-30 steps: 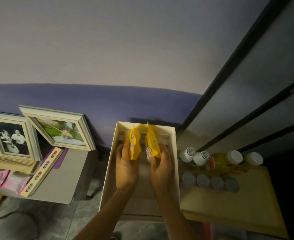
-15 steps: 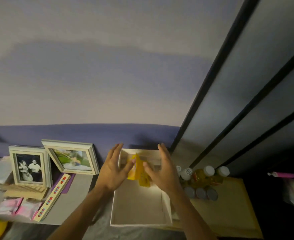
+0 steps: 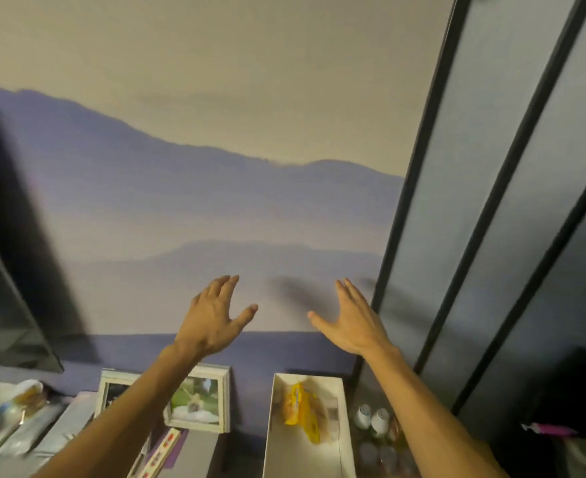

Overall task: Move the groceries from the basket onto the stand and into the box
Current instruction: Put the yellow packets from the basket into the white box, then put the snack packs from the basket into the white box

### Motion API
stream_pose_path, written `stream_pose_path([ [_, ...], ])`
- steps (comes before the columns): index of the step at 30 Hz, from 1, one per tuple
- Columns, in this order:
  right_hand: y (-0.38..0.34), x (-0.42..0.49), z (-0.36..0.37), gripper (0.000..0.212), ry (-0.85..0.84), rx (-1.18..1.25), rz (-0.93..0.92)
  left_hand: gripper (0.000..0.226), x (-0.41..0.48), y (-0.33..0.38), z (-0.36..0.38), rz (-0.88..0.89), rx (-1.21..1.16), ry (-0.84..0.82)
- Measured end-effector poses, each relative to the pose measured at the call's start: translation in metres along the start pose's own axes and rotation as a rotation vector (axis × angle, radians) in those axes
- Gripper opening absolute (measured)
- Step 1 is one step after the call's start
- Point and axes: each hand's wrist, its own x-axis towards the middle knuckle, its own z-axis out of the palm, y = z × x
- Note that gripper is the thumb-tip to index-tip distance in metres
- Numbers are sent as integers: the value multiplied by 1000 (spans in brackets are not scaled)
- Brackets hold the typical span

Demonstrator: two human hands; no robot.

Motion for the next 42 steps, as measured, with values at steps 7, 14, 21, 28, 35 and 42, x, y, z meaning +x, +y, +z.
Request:
stream_pose_path([
  [7,-47,-31,-33,106,-4,14,-140,97,-77,10,-85,-146,142,132],
  [14,-131,-74,-16,107,-103,89,-347,102,-200,-15,-158,-375,183,233],
  [21,-258,-127,28,108,-214,125,-550,92,-316,-63,-227,-594,171,265],
  [28,-388,-181,89,106,-327,136,-727,88,-425,-135,-284,-803,170,249],
  [35,-476,-219,175,102,-473,115,-793,77,-489,-197,-284,-872,139,252],
  [42,-520,-206,285,101,-657,50,-820,86,-516,-283,-236,-1058,54,160],
])
